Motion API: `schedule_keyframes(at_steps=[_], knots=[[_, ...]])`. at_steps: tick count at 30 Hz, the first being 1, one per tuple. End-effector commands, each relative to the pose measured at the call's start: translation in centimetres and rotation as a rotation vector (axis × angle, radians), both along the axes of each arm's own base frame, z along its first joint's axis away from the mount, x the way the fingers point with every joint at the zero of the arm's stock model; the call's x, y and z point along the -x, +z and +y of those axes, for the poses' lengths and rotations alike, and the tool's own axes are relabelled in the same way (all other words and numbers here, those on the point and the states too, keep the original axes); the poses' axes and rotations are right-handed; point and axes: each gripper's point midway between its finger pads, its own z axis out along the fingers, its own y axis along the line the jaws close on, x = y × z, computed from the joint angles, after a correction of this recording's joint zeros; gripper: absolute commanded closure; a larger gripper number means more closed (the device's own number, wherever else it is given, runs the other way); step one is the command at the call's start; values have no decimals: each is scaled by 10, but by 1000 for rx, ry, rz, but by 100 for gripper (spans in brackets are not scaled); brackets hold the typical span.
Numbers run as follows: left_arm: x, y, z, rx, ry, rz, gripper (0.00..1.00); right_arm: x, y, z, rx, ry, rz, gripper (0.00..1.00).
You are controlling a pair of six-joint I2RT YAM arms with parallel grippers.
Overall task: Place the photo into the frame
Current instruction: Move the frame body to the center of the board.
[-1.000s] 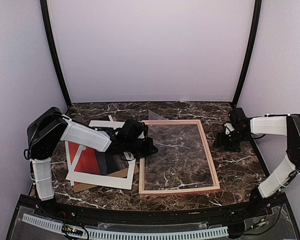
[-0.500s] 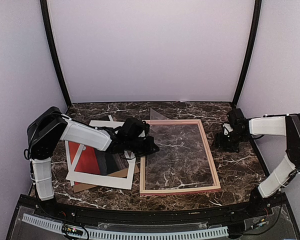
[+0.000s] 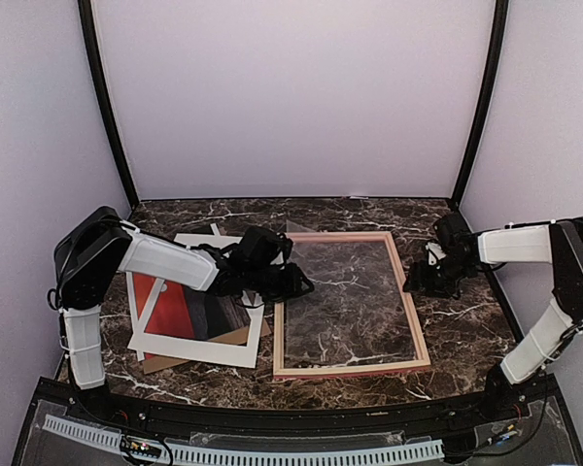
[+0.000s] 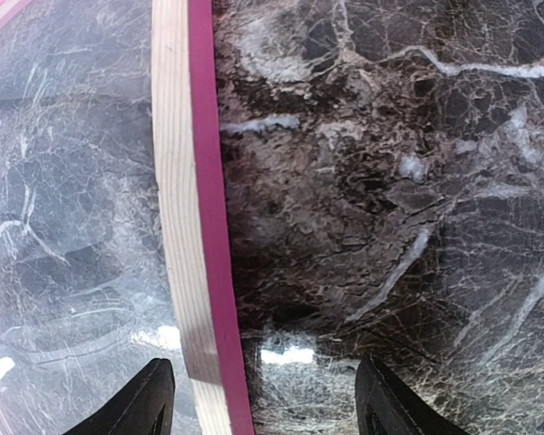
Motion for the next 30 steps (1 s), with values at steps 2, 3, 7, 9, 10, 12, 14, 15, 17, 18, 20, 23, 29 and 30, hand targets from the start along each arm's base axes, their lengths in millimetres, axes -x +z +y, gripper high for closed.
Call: schedule_keyframes(at_steps=[2, 3, 7, 9, 10, 12, 14, 15, 17, 18, 20, 23, 29, 30], knots=[[-5, 8, -3, -11, -10, -23, 65, -10, 8, 10, -27, 12, -31, 31], [-5, 7, -2, -19, -13, -23, 62, -10, 9, 11, -29, 16, -33, 31], [-6, 8, 0, -36, -11, -32, 55, -10, 9, 16, -47, 26, -33, 32], [-6, 8, 2, -48, -12, -37, 52, -10, 7, 17, -49, 27, -30, 33], [-6, 8, 2, -52, -14, -41, 50, -10, 5, 18, -49, 28, -27, 34], [-5, 8, 4, -65, -15, -43, 48, -10, 1, 20, -51, 32, -19, 36], [-5, 8, 5, -74, -16, -49, 47, -10, -2, 23, -56, 38, -10, 46], [-6, 9, 6, -76, -15, -52, 46, -10, -3, 24, -60, 42, -8, 51], [-6, 9, 7, -81, -17, -54, 45, -10, -5, 28, -67, 50, -1, 60], [-6, 9, 7, -85, -21, -57, 43, -10, -6, 29, -67, 54, 2, 64], [-5, 9, 7, -91, -26, -59, 42, -9, -6, 31, -65, 56, 5, 68], [-5, 9, 7, -95, -32, -61, 41, -5, -8, 29, -55, 45, 12, 73], [-4, 7, 6, -103, -54, -66, 41, 10, -12, 24, -50, 10, 20, 80], [-3, 5, 5, -102, -61, -61, 41, 15, -14, 24, -52, 7, 24, 81]])
